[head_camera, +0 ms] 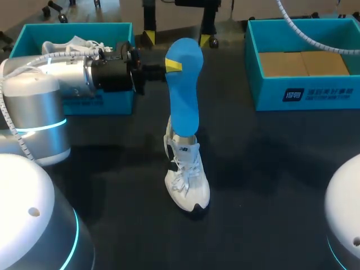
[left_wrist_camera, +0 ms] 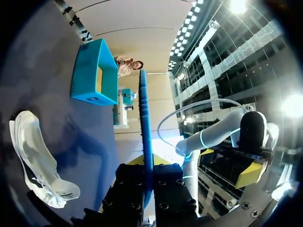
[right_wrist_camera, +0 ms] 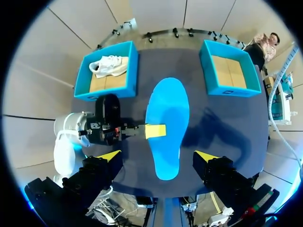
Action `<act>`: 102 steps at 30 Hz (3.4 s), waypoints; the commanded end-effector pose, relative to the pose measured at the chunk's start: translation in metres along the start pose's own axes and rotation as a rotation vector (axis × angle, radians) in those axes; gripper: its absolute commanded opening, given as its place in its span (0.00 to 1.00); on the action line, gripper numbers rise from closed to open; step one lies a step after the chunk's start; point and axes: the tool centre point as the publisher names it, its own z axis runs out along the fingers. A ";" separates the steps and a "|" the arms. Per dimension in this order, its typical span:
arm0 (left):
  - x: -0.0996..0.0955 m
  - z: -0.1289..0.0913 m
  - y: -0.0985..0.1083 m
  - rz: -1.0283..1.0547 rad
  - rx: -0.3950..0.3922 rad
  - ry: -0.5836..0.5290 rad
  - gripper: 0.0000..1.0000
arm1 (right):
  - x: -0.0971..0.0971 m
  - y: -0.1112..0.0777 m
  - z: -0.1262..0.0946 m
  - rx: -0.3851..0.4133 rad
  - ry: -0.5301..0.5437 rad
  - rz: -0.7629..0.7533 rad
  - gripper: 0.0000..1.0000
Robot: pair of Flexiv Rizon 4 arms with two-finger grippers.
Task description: Take the shoe out of the shoebox, open the shoe tongue, remove and reinsert the insole, then place the shoe into the shoebox
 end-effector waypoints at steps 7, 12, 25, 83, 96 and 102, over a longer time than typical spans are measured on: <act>-0.001 0.001 -0.001 0.000 -0.001 0.001 0.00 | -0.033 -0.019 -0.006 -0.066 0.134 -0.038 1.00; -0.001 0.001 -0.001 0.000 -0.001 0.001 0.00 | -0.044 -0.020 -0.006 -0.084 0.203 -0.057 1.00; -0.001 0.001 -0.001 0.000 -0.001 0.001 0.00 | -0.064 -0.020 0.005 -0.130 0.364 -0.061 1.00; -0.001 0.001 -0.001 0.000 -0.001 0.001 0.00 | -0.104 -0.006 0.088 -0.187 1.081 -0.124 1.00; -0.001 0.001 -0.001 0.000 -0.001 0.001 0.00 | -0.103 0.001 0.103 -0.154 1.104 -0.077 1.00; -0.001 0.001 -0.001 0.000 -0.001 0.001 0.00 | -0.103 0.001 0.103 -0.154 1.104 -0.077 1.00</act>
